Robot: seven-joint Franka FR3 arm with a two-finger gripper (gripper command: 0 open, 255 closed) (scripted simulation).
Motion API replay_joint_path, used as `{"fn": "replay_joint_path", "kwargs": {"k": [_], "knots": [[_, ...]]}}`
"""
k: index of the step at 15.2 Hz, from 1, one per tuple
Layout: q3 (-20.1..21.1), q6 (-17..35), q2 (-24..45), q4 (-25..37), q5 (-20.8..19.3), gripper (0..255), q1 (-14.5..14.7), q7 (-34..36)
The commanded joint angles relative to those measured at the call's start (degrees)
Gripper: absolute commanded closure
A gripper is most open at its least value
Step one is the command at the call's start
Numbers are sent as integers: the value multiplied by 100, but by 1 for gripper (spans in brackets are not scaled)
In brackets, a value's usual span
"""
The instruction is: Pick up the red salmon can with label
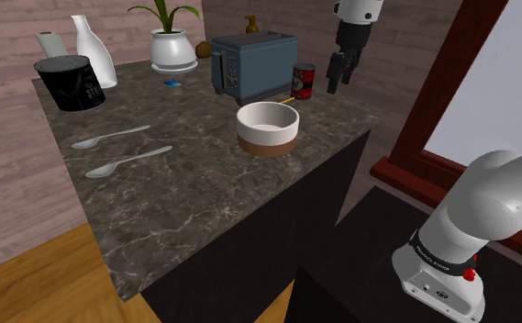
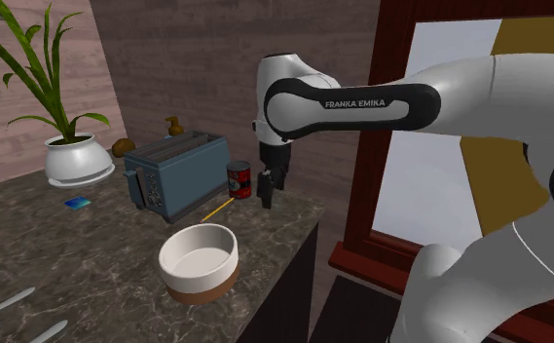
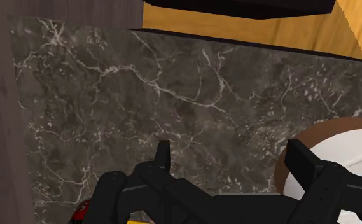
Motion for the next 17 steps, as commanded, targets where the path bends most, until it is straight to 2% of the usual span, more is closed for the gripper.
{"fn": "replay_joint_path", "kwargs": {"k": [1,10,17], "knots": [[-103,78,432,335,-39,0,-68,-66],[-491,11,2383,2275,-11,0,-314,-316],[-743,-453,4051,4330,200,0,-570,-525]]}}
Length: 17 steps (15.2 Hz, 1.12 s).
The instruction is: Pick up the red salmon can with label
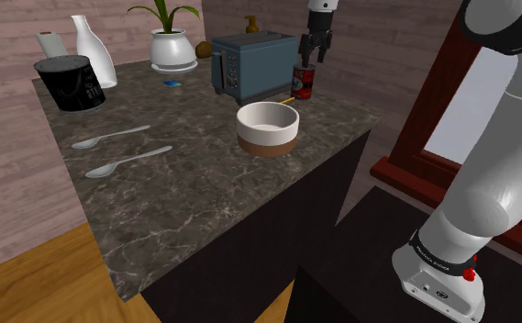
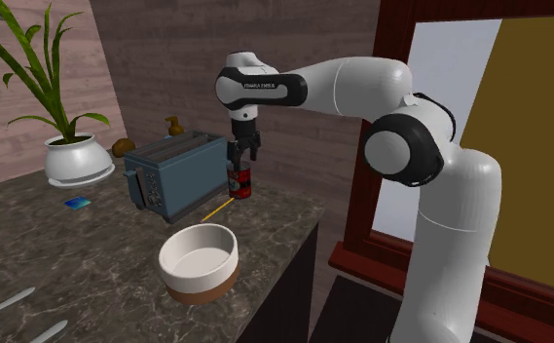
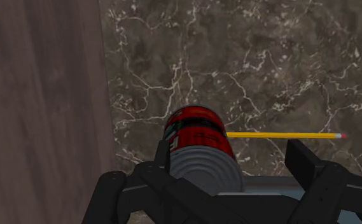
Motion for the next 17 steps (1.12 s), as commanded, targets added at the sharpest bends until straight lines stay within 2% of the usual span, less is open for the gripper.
{"fn": "replay_joint_path", "kwargs": {"k": [1,2,9,11,12,17], "knots": [[-69,-186,496,657,79,0,-105,-77],[-73,-217,570,758,90,0,-122,-83],[-65,410,469,31,76,0,-104,-80],[-65,410,469,31,76,0,-104,-80],[-66,406,474,40,77,255,-105,-82],[-66,406,477,43,77,255,-106,-82]]}}
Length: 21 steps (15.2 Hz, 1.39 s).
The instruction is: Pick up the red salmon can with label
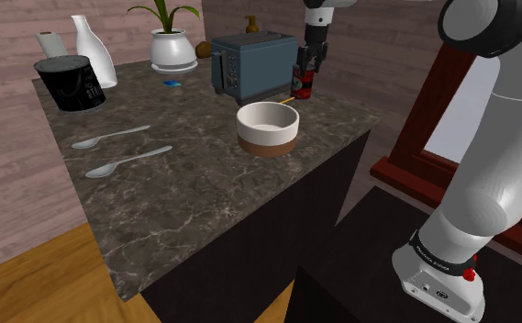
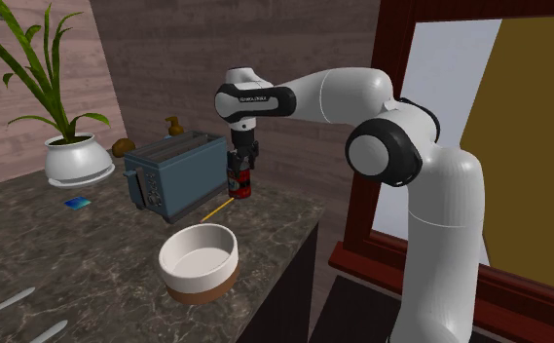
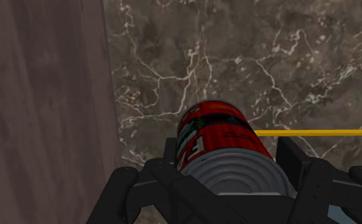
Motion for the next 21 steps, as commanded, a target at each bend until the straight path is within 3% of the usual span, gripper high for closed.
{"fn": "replay_joint_path", "kwargs": {"k": [1,4,21], "knots": [[0,1,2,-1,0,255,0,0],[1,5,-6,-13,-1,255,2,2],[-13,-1312,314,1622,44,255,-53,-10]]}}
